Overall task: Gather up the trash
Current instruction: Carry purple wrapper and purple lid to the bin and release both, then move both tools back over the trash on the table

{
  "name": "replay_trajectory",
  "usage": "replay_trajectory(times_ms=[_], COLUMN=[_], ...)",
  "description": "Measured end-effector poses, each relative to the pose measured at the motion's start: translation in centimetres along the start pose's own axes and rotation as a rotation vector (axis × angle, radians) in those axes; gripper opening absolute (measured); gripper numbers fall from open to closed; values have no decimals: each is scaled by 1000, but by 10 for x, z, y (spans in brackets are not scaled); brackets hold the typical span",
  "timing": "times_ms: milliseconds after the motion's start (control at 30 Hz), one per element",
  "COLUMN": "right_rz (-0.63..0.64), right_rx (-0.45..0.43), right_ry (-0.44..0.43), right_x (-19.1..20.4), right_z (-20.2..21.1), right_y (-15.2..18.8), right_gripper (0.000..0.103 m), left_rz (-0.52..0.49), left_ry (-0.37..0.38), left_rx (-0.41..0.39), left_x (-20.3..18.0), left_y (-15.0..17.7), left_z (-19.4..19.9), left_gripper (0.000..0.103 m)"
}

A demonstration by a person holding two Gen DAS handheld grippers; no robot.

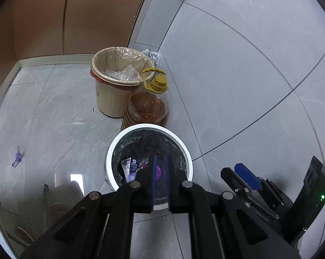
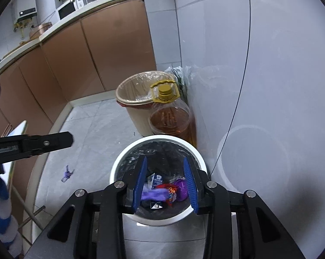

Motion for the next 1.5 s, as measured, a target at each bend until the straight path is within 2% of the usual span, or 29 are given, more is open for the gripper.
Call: replay_trajectory(times_ms=[200,300,400,500,667,800,900,967,1233,1267,1300,1367,1500], right_rz=[29,47,66,104,196,250,284,309,358,356,357,360,365], right_rx=[-57,-99,-151,-190,-235,-246,-254,-267,-306,-311,-313,-314,-319], right_ry=[-49,-73,-100,-141,-234,-300,-344,-354,-452,-471,-481,-505,-552], right_x=[22,37,56,81,129,168,192,206,256,261,264,270,287], right_z=[42,68,104,136,183,213,232,243,289,295,296,300,312], right_y=[-4,-9,-15,-18,-14,-1,8,13,26,28,28,30,38], right_gripper=[40,40,46,50,59,63,71,83,96,98,99,103,103], left_rz=[25,32,36,32,27,64,83,103,179,182,193,210,215], left_ry=[-6,-33,-54,-88,-157,-222,-274,-292,-385,-398,-415,-429,-478], left_rx=[-89,-187,-260,-340,-402,-447,-487,-507,-610,-618,-627,-646,-694], left_x=[11,18,24,32,51,83,105,118,168,171,177,182,190], left_y=[15,25,36,56,92,126,145,158,208,213,222,232,255], left_z=[54,99,137,182,238,282,308,326,394,399,406,415,435], left_gripper=[8,8,8,8,8,8,8,8,9,10,17,39,45])
Point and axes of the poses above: each gripper's, at about its wrist camera, not at the fingertips, and z roughly against the way its jaws point, x to its left, y to its underside, the point moved 3 cm from there along -z, roughly the way its jaws point, and after that the axes turned 13 degrees about z, right-handed, at the moved point
